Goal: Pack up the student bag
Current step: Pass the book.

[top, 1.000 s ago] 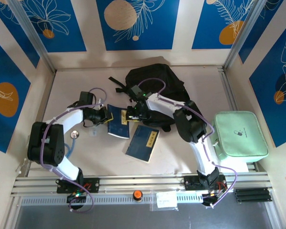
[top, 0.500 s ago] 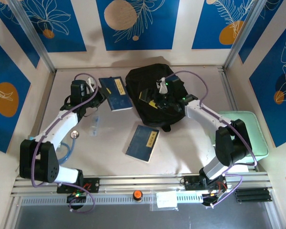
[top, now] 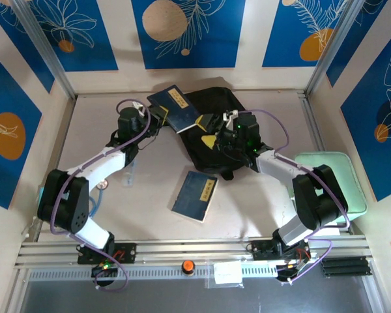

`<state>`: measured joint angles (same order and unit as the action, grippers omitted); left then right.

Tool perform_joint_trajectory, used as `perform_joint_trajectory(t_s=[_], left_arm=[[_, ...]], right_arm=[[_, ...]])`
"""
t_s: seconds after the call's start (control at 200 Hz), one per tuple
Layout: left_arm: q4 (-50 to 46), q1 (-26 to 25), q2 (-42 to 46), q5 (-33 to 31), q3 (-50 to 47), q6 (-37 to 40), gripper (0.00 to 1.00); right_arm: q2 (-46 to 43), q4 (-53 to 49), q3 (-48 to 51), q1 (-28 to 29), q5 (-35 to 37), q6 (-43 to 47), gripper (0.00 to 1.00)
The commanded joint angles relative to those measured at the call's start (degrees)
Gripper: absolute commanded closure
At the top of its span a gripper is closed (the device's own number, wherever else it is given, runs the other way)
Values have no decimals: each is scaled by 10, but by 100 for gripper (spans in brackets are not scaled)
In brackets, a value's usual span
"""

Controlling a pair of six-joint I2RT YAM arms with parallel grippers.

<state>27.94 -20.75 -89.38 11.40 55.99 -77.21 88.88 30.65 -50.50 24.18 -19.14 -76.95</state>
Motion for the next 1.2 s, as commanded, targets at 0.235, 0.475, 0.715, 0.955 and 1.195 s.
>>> perform_joint_trajectory(t_s=[0.235,0.475,0.715,0.955,1.195], left_arm=[[94,-32,-20,-36,26,-81,100],[101,-36,-32,-23,36,-87,100],[107,-37,-41,-8,40,-80,100],[35,-38,-39,11,61,-33,89],[-74,-41,-43,60,91,120,41]], right_arm=[[76,128,-52,3,-6,-90,2],[112,156,-80,8,-8,-104,30],[141,202,-82,9,-12,-120,55],[107,151,-60,-3,-2,-80,83],[18,6,-25,-41,14,32,93]])
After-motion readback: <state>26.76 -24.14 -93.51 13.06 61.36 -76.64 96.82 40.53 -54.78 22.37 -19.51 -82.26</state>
